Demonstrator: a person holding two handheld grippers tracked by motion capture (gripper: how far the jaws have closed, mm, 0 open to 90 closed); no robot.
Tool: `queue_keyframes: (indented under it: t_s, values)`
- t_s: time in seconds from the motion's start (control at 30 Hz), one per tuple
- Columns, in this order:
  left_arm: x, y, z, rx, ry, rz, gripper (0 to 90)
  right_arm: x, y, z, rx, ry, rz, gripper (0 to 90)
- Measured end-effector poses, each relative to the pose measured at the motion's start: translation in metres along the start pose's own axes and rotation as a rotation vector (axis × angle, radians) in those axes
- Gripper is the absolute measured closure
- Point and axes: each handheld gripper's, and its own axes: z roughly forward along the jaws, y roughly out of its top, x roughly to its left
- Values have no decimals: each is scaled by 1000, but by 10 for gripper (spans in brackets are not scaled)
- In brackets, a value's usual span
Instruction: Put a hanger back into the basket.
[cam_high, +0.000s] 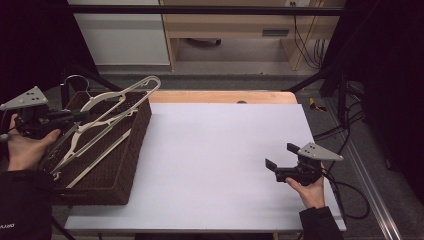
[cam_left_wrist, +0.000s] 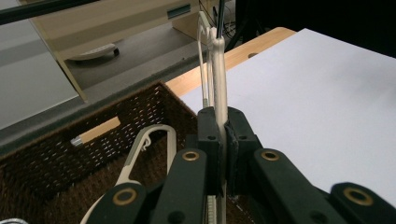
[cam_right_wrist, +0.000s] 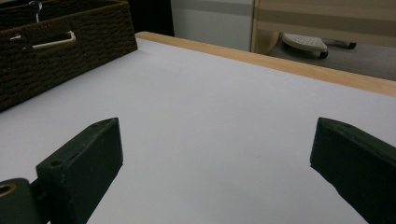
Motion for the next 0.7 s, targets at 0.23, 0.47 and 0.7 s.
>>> queue_keyframes:
  t_s: [0.23,0.47,0.7]
  values:
    - [22,-22,-2,12,38,-45,862,1,-1,3,13,0,-5,30]
    - [33,-38,0,54,51,-48,862,0,-1,2,8,-5,-4,29]
    - [34,-56,5,103,57,-65,862,0,-1,2,8,-4,-5,29]
